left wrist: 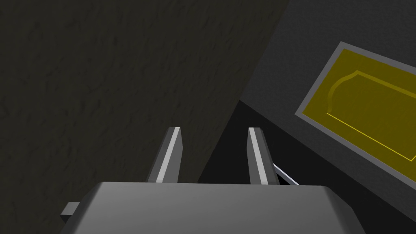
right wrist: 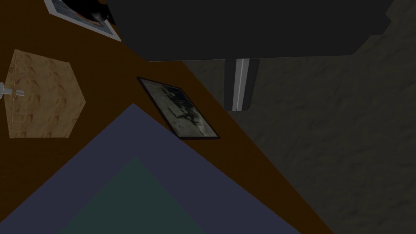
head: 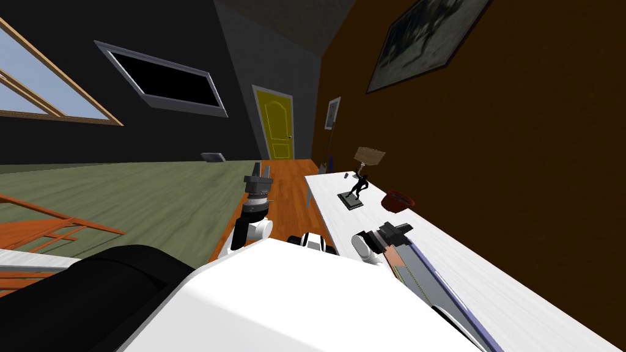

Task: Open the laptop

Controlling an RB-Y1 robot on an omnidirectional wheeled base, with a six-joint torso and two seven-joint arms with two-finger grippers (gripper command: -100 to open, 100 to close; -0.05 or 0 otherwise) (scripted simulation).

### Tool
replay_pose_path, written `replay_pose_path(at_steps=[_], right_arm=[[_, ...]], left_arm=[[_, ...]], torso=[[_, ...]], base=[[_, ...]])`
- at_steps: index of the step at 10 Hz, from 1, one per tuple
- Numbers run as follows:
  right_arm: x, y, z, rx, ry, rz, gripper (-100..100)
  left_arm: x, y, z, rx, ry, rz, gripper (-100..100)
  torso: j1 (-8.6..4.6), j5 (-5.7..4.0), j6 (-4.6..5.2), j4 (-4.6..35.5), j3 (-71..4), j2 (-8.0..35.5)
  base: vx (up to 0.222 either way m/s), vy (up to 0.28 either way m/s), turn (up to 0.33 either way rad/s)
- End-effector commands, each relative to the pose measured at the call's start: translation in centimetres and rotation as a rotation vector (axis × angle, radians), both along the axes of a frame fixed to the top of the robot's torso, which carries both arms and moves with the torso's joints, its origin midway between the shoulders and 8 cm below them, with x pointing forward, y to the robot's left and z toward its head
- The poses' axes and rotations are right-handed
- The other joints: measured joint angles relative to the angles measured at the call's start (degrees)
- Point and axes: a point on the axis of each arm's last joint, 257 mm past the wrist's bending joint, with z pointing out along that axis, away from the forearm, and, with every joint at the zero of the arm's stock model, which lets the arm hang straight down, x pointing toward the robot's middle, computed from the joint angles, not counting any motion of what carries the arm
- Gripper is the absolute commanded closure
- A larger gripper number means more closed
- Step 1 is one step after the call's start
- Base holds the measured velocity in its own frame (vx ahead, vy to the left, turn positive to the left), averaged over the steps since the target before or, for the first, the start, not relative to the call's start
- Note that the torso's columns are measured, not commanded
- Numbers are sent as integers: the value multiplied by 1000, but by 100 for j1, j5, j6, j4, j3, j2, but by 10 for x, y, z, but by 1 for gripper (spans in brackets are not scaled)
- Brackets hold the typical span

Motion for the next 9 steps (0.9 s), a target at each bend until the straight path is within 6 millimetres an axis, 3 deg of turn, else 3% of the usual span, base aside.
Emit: replay_pose_path(at_steps=[1, 9], right_arm=[[-8, -6, -16, -9, 55, -14, 100], [-9, -6, -18, -10, 65, -16, 100]], left_arm=[[0, 0, 0, 0, 0, 0, 0], [0, 0, 0, 0, 0, 0, 0]], torso=[[-7, -5, 4, -7, -3, -8], [6, -4, -24, 4, -19, -37]], base=[[15, 19, 34], [4, 0, 1]])
